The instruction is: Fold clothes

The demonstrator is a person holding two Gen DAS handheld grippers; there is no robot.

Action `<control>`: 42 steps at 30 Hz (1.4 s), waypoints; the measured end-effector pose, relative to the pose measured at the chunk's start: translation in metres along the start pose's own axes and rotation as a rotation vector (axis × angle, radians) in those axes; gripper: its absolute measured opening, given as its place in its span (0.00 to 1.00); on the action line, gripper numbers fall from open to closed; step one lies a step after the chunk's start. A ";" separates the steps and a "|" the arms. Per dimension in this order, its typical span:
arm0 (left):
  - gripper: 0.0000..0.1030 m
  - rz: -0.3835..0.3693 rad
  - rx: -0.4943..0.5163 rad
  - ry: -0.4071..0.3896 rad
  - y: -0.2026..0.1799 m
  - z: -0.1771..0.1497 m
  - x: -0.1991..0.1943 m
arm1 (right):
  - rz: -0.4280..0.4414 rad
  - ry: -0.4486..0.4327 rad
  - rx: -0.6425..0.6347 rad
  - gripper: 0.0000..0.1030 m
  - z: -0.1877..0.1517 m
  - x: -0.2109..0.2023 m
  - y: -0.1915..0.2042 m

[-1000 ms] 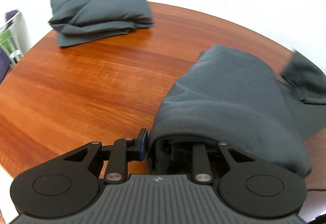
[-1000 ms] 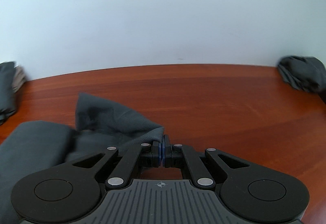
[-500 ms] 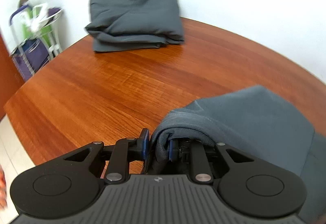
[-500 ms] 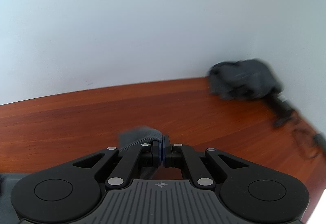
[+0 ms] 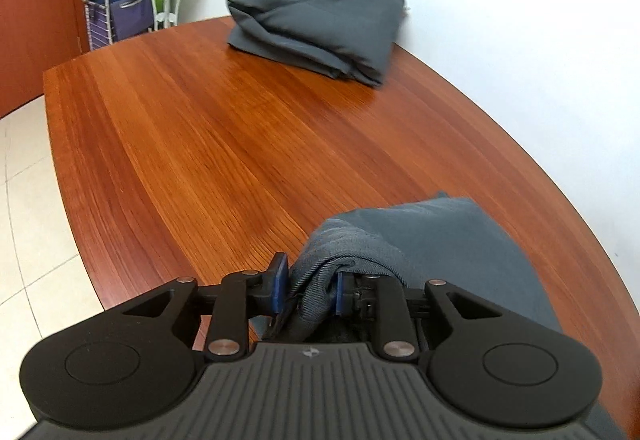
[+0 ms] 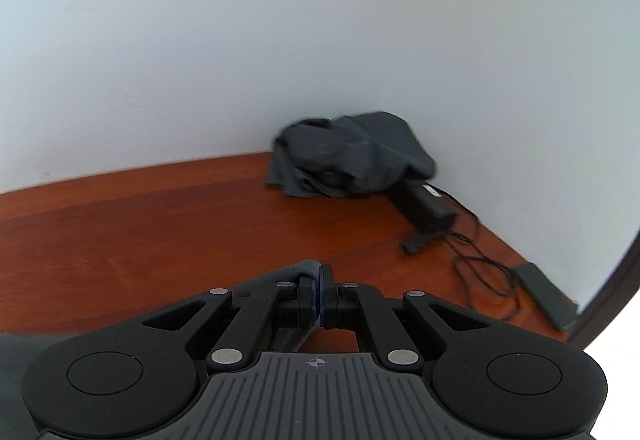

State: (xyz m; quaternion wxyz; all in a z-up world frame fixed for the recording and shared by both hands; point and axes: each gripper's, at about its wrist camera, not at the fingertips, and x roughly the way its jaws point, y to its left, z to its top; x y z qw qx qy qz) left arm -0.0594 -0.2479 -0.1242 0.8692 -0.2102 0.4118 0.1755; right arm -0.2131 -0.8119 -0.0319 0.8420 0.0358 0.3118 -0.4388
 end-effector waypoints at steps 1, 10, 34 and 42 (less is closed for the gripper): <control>0.30 -0.005 0.006 0.004 -0.002 -0.004 -0.001 | -0.004 0.016 -0.002 0.05 -0.002 0.008 -0.004; 0.42 0.003 0.069 0.013 -0.004 -0.013 0.004 | -0.014 0.146 -0.065 0.52 -0.041 0.021 0.003; 0.69 -0.181 0.110 0.081 0.036 -0.010 -0.022 | 0.475 0.184 -0.313 0.78 -0.061 -0.009 0.132; 0.75 -0.180 0.141 0.038 0.022 0.017 -0.030 | 0.536 0.224 -0.397 0.83 -0.055 0.028 0.154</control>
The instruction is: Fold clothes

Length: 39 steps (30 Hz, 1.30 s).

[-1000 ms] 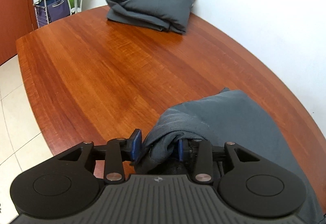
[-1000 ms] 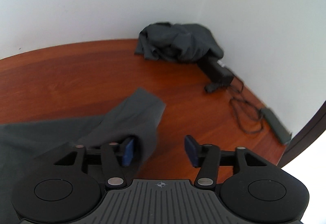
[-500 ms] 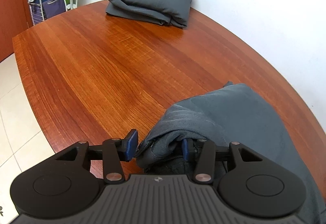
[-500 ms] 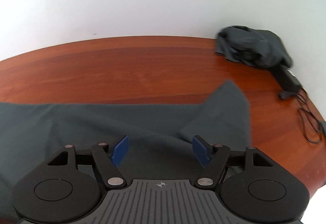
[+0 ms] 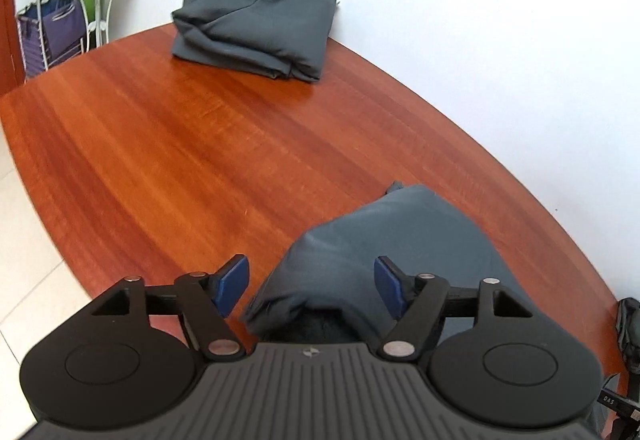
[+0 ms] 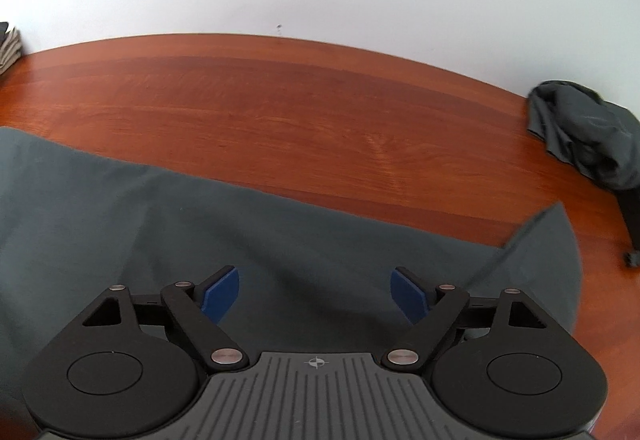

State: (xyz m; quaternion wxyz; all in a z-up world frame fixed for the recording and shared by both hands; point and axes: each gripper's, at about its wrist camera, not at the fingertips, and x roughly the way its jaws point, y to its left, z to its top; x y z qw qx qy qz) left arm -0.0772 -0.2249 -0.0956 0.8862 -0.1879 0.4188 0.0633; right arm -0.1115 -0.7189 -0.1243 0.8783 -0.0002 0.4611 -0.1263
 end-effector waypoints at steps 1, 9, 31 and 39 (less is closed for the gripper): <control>0.75 -0.002 0.014 0.006 -0.003 0.004 0.004 | 0.013 0.005 -0.003 0.85 0.003 0.005 -0.002; 0.79 -0.029 0.129 0.091 -0.024 0.036 0.064 | 0.091 0.059 -0.044 0.87 0.023 0.039 -0.014; 0.82 -0.281 0.275 0.392 -0.091 0.083 0.218 | 0.209 0.172 -0.134 0.85 0.047 0.086 0.008; 0.74 -0.282 0.296 0.407 -0.105 0.088 0.231 | 0.208 0.163 -0.176 0.81 0.060 0.089 0.012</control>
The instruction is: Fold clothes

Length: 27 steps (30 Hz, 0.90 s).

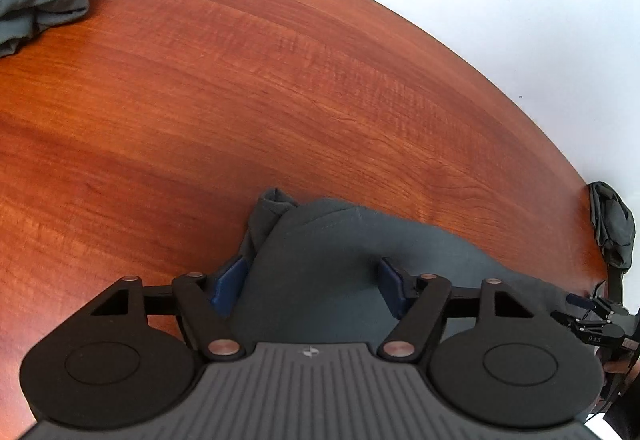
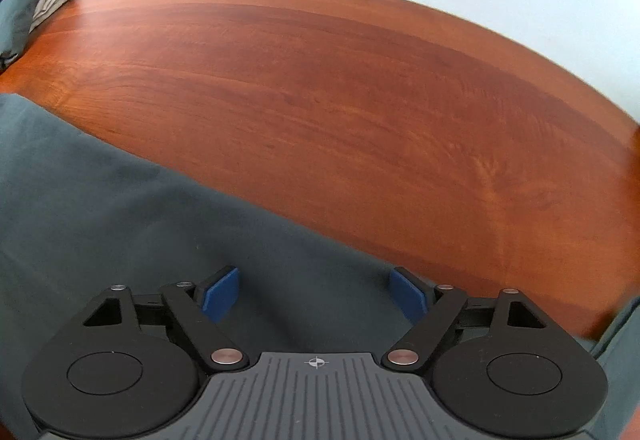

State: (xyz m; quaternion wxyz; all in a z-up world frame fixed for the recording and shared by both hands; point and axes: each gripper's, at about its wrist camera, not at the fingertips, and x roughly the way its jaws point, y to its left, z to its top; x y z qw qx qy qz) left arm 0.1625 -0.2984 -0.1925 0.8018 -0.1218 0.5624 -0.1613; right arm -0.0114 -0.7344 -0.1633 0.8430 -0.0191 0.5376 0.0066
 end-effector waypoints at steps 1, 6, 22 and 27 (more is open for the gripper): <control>0.74 -0.002 0.001 -0.002 -0.001 0.002 0.000 | 0.001 -0.001 -0.020 0.81 0.003 0.000 0.000; 0.73 -0.026 0.046 -0.039 -0.009 0.015 -0.007 | 0.063 0.011 -0.130 0.81 0.023 0.004 -0.004; 0.73 -0.099 0.354 0.139 -0.022 0.046 0.021 | 0.224 0.066 -0.304 0.78 0.042 0.022 -0.001; 0.73 -0.148 0.525 0.211 -0.043 0.052 0.030 | 0.224 0.071 -0.311 0.78 0.040 0.024 0.005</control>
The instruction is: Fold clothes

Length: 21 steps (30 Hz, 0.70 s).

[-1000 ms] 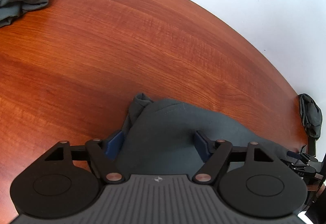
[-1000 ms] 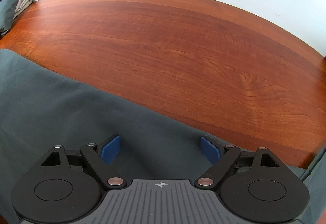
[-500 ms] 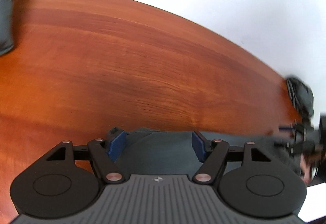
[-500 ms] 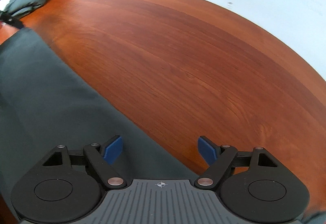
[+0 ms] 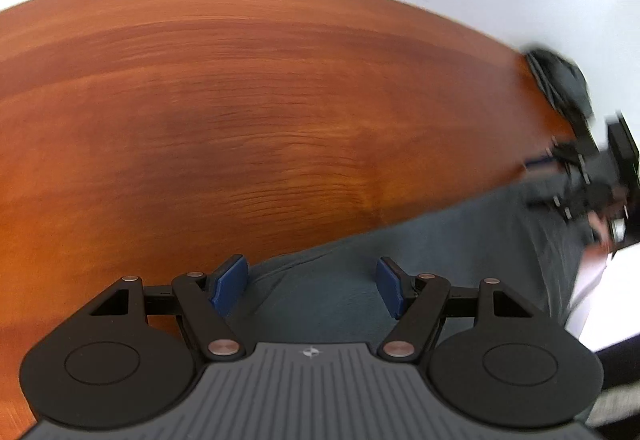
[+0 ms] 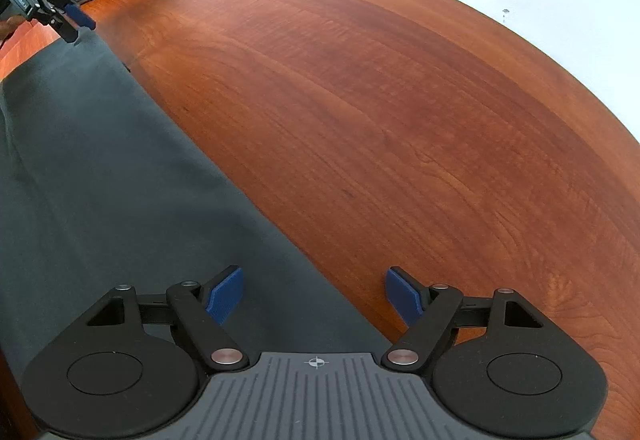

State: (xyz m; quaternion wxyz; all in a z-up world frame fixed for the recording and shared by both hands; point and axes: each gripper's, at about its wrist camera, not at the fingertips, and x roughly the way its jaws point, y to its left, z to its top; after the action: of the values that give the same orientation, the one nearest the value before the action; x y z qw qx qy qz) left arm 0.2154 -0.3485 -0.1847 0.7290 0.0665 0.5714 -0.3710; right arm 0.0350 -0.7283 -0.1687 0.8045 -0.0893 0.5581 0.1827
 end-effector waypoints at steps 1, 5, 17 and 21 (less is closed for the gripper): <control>0.73 0.002 0.042 0.019 -0.003 0.004 0.003 | 0.001 0.001 0.003 0.78 0.000 0.000 0.000; 0.75 -0.001 0.178 0.106 -0.012 0.016 0.016 | -0.016 0.005 0.013 0.78 0.000 -0.001 0.002; 0.46 0.058 0.400 0.141 -0.048 0.001 0.014 | -0.059 -0.008 0.044 0.78 -0.007 -0.005 0.006; 0.28 0.105 0.442 0.086 -0.065 -0.020 0.002 | -0.068 -0.018 0.053 0.78 -0.014 -0.008 0.010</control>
State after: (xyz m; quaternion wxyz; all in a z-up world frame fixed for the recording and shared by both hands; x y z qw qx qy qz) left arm 0.1598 -0.3852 -0.1724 0.6900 0.2700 0.5024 -0.4456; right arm 0.0171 -0.7254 -0.1660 0.8174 -0.0851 0.5521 0.1410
